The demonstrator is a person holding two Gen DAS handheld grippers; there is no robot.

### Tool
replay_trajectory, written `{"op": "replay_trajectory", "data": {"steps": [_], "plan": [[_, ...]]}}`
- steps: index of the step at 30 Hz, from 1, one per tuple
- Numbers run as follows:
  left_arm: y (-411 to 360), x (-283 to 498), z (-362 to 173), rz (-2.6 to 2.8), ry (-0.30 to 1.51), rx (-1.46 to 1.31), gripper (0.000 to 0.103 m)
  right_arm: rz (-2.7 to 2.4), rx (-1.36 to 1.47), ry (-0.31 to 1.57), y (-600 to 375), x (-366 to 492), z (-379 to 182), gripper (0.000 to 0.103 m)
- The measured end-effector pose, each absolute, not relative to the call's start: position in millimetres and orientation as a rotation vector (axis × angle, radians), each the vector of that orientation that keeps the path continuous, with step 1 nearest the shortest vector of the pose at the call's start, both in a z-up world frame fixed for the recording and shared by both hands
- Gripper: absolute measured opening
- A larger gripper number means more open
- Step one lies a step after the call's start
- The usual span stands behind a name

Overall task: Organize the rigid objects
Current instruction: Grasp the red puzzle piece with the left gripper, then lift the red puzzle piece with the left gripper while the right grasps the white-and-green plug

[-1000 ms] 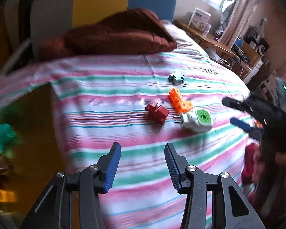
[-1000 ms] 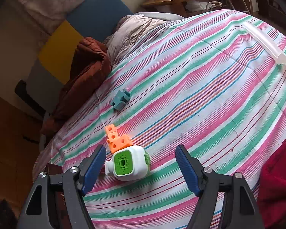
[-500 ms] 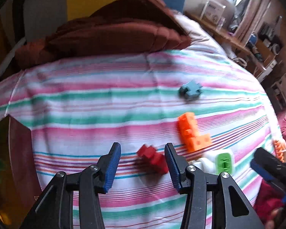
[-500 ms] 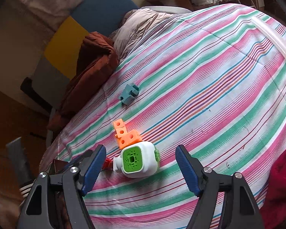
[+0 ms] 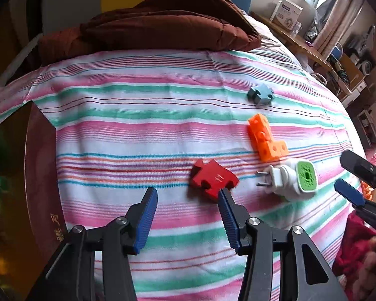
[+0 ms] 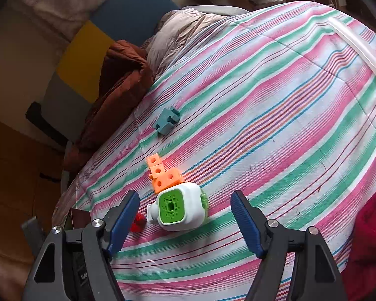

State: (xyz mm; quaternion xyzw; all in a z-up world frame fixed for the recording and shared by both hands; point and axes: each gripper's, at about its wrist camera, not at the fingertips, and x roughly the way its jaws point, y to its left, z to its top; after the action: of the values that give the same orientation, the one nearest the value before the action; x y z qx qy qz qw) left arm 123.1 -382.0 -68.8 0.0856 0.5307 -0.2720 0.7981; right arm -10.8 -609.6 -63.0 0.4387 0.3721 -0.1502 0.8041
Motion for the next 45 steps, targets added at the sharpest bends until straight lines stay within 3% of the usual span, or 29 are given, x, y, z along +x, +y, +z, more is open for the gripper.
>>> {"op": "replay_trajectory", "data": {"steps": [3, 15, 19, 35, 45], "plan": [[-384.6, 117.1, -67.3, -0.601, 1.137, 0.186, 0.064, -0.317, 0.940, 0.796, -609.6, -10.9, -62.8, 0.076], [-424.1, 138.0, -77.4, -0.576, 1.181, 0.206, 0.064, -0.288, 0.953, 0.796, -608.6, -7.6, -63.8, 0.076], [-426.6, 126.2, -86.4, -0.575, 1.114, 0.324, 0.049, -0.290, 0.952, 0.798, -608.9, -7.0, -64.0, 0.076], [-373.6, 8.2, -81.7, -0.782, 0.932, 0.486, 0.049, -0.297, 0.878, 0.917, -597.6, 7.3, -78.5, 0.076], [-315.7, -21.3, -28.5, -0.883, 0.808, 0.376, 0.049, -0.384, 0.880, 0.950, -602.9, 27.1, -86.1, 0.076]]}}
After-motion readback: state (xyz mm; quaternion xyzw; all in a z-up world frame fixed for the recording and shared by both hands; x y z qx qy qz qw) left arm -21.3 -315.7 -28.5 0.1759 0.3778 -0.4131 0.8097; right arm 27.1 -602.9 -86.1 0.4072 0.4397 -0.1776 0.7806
